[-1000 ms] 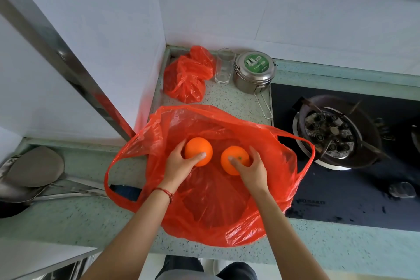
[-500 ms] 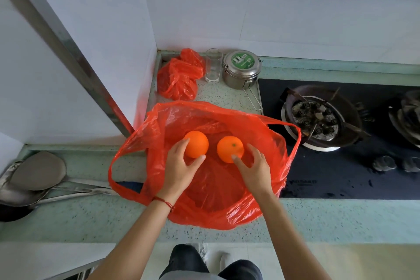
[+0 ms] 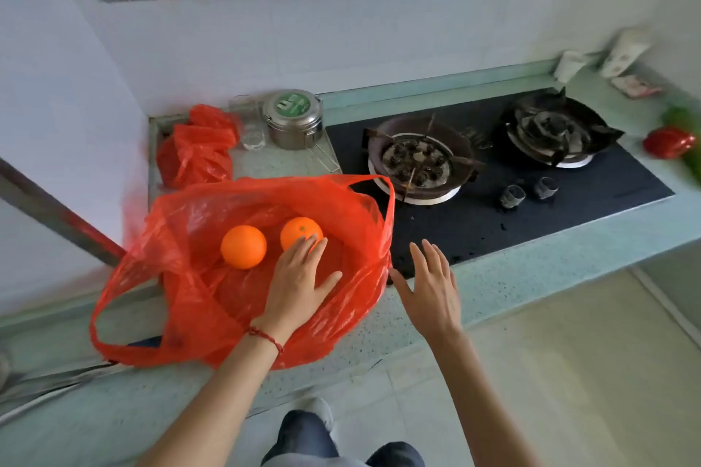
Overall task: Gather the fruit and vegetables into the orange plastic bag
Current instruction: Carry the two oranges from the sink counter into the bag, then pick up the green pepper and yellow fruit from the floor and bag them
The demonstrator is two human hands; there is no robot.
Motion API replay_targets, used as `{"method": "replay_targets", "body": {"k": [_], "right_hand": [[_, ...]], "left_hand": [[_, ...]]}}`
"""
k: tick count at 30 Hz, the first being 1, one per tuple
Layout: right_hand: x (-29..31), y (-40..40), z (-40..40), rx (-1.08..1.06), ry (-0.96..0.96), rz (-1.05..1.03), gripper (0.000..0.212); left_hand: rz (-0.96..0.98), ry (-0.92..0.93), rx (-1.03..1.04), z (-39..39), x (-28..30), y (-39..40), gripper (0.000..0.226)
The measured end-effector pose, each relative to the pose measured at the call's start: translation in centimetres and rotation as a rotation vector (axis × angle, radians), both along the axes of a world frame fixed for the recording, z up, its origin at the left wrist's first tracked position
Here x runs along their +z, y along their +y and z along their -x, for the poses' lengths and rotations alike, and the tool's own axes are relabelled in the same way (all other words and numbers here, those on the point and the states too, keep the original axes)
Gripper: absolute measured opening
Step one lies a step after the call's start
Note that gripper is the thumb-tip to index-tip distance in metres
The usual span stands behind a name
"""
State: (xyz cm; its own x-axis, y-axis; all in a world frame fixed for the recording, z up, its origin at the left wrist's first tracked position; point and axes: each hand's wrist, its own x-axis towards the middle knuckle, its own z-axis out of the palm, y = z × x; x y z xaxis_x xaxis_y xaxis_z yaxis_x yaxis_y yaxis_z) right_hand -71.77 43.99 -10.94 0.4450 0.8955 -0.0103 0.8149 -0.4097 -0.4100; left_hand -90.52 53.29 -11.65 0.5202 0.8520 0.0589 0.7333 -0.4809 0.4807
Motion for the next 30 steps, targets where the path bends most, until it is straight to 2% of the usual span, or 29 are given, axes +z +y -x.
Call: {"method": "replay_targets", "body": {"k": [15,23,28,30], "right_hand": [[1.0,-21.4,-8.9,-0.581,-0.06,-0.049,0.057],[0.4,-32.2,-9.2,-0.93,-0.062,-0.024,0.066],[0.4,-36.9,-7.6,-1.152,-0.069,0.022,0.065],[0.5,-38.3,-6.7,-1.249,-0.072,0.024,0.057]], "left_hand": [[-0.03,0.061,-0.504,-15.6,1.6,-11.1,0.074],[-0.054,0.063,-0.865,-23.3,2.0,-18.9,0.087],[-0.066,0.05,-1.086,-27.4,1.8,-22.8,0.084],[-0.072,0.041,-1.174,-28.5,1.8,-24.3,0.082]]}}
